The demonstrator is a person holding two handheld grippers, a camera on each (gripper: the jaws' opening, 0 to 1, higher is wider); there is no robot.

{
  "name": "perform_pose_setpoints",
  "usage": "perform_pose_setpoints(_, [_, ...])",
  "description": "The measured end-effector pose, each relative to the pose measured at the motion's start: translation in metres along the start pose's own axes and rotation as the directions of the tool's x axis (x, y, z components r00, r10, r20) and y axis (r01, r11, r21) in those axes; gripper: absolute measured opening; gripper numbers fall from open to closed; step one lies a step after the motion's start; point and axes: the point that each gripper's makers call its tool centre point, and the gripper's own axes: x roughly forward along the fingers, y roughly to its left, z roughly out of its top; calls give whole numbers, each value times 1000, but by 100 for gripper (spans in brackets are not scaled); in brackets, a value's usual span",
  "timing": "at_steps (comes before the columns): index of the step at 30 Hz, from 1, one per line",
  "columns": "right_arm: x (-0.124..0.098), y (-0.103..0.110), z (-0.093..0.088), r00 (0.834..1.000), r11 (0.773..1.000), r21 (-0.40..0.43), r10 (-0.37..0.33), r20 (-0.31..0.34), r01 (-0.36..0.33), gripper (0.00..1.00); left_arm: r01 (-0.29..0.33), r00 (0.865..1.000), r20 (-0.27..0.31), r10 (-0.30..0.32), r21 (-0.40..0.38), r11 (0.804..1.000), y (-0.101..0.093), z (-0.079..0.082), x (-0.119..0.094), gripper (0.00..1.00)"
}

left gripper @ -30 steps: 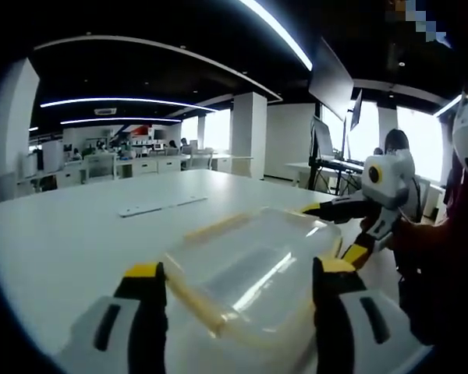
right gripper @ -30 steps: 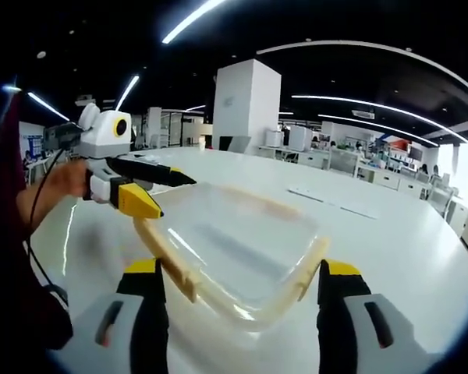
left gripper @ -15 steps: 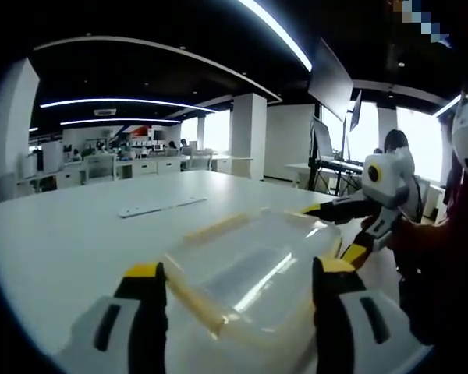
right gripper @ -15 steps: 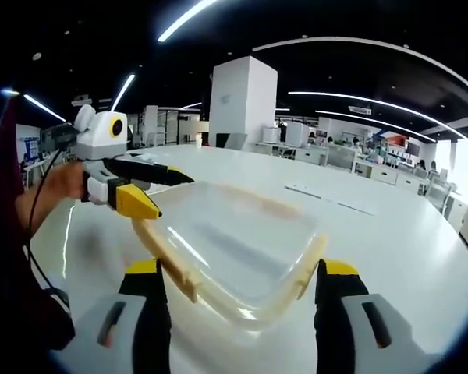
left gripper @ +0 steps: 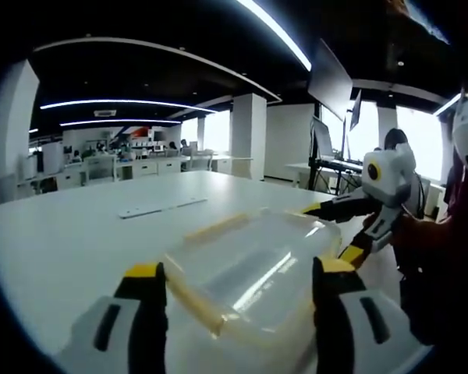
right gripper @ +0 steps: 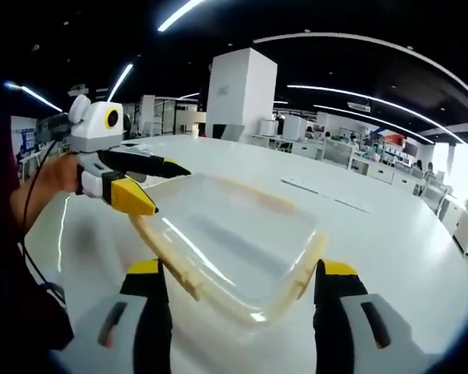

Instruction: Snap each plastic latch of the storage box into its locked position after aligning the lid with the box until every specified latch is closed and the lid sits flush.

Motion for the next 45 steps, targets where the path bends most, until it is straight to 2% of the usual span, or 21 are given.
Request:
perform_pose_setpoints(6, [8,-8,5,1000,1000,-12,20,1,-20,75,0,1000,-1,0,-3,1000,-1,1,1,76])
perform_pose_setpoints(7, [5,-9,11,1000,998,-68,-7,27,9,75,-1,1000,0,1,-2,1000,-1,0,1,76])
perform_pose_setpoints(8, [-2,3,9,1000,998,-64,-5,26,6,76,-2,1000,2,2,-4,1000,-1,0,1,76])
perform_pose_setpoints(14, [-16,26,7,1000,998,-70,1,30,1,78,-2,1000,-1,2,-1,1000,-1,1,2,76])
perform_pose_setpoints(15, [-13,25,3,1000,999,-40,15,10,-15,78,-1,1000,-2,1,0,1000,-1,1,2,76])
perform_pose_setpoints(16, [-9,17,4,1000,999,-44,14,14,-13,79,-1,1000,-4,1,0,1000,-1,1,3,77])
perform_pose_setpoints(30, [-8,16,6,999,998,-44,35,33,-33,80,-1,1000,-6,2,18,1000,2,2,2,77])
perform_pose_setpoints(35, [-9,10,9,998,999,-29,42,52,-41,79,29,1000,-1,-29,55,998,-3,6,4,72])
perform_pose_setpoints(41, [-9,8,9,997,998,-39,46,59,-44,79,49,998,-38,-47,62,997,-4,3,4,76])
perform_pose_setpoints(45, [-9,9,10,997,998,-44,49,67,-46,78,60,998,-15,-59,65,996,-5,10,3,81])
